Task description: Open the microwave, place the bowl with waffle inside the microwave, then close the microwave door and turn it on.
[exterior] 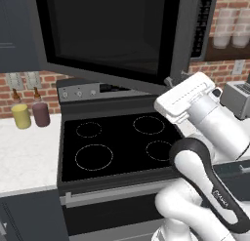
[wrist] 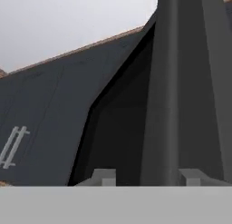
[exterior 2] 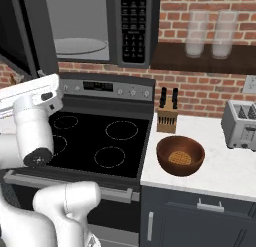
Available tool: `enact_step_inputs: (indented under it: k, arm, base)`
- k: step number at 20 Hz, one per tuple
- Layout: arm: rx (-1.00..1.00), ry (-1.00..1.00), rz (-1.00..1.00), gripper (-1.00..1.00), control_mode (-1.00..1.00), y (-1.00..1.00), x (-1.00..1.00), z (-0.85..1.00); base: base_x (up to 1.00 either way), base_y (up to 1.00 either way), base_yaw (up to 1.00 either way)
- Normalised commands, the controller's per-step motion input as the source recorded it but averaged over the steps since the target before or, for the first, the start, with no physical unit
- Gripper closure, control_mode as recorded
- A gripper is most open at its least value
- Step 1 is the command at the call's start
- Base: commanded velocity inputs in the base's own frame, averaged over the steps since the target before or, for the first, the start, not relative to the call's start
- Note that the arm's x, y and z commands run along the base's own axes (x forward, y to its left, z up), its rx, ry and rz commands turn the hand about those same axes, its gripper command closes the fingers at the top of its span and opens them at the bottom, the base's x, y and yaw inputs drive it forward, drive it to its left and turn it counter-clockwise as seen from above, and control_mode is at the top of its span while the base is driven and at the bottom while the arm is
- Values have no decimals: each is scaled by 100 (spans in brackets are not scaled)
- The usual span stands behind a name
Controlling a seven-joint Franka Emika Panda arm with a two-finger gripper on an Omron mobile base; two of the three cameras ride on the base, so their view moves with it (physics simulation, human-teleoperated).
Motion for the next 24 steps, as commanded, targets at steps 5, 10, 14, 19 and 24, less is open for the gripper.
enact_step_inputs:
  k: [5,10,14,19,24]
  arm:
    - [-39,35,27,100,-100,100,-100,8]
    - [-42,42,27,100,-100,100,-100,17]
    - [-44,45,30,100,-100,100,-100,22]
    - [-46,45,26,100,-100,100,-100,29]
    - [-53,40,17,100,-100,100,-100,24]
  base:
    - [0,0,0]
    - [0,0,0]
    - [0,0,0]
    - [0,0,0]
    - [0,0,0]
